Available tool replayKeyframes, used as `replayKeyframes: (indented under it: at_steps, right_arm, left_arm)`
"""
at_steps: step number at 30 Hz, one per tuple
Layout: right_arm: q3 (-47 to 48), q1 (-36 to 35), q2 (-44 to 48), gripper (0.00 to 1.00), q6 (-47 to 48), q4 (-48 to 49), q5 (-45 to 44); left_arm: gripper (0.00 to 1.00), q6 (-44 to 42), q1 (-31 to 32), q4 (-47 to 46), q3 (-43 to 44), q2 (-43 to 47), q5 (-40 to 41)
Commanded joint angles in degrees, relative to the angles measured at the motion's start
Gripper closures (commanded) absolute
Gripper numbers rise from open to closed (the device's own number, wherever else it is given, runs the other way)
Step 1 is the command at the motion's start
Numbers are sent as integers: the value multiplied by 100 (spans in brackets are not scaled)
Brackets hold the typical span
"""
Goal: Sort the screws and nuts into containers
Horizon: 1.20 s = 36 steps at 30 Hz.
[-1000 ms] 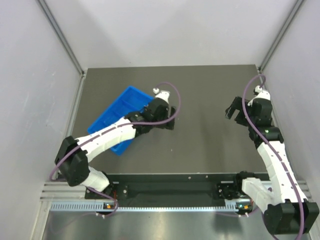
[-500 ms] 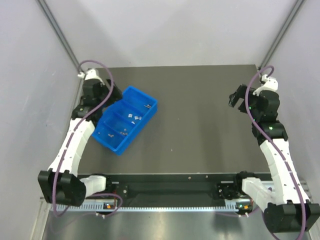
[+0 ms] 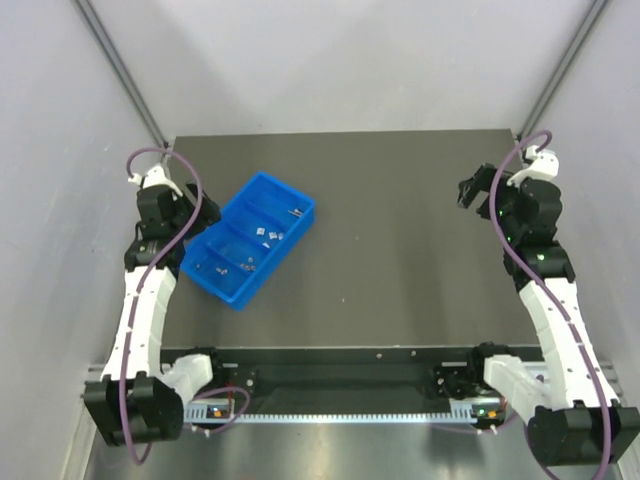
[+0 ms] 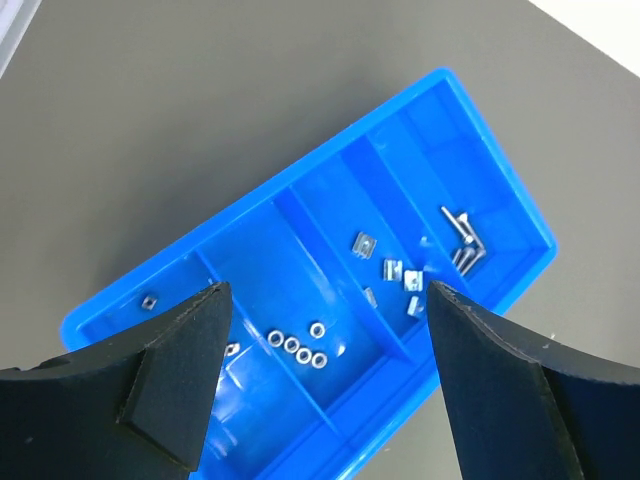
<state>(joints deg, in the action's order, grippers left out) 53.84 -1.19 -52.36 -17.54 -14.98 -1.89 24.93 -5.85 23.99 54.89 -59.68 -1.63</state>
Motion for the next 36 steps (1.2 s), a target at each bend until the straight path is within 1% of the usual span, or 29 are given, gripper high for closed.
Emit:
replayKeyframes:
  at_steps: [1, 5, 9, 13, 17, 25, 31, 36]
  right_arm:
    - [-277, 58, 374, 0, 93, 355, 319]
    - [-313, 58, 718, 0, 110, 373, 365]
    - [-243, 58, 894, 0, 146, 365, 216]
    - [-164, 58, 772, 0, 120, 303, 215]
    - [-67, 58, 543, 0, 84, 206, 373]
    - [-85, 58, 156, 0, 66, 391, 382]
    - [-67, 58, 138, 0, 172, 496, 356]
    - [-6, 58, 200, 0, 233, 549, 409]
  left_arm:
    - [16, -225, -13, -158, -154, 325, 110]
    - [16, -190, -13, -359, -365, 606, 40]
    - [16, -190, -4, -351, -409, 730, -100]
    - [16, -173, -4, -377, -453, 835, -83]
    - [16, -190, -4, -404, -453, 932, -276]
    - [16, -190, -4, -491, -541, 1108, -426]
    - [16, -164, -13, -518, -497, 1037, -725]
    - [16, -164, -4, -527, -506, 1029, -707]
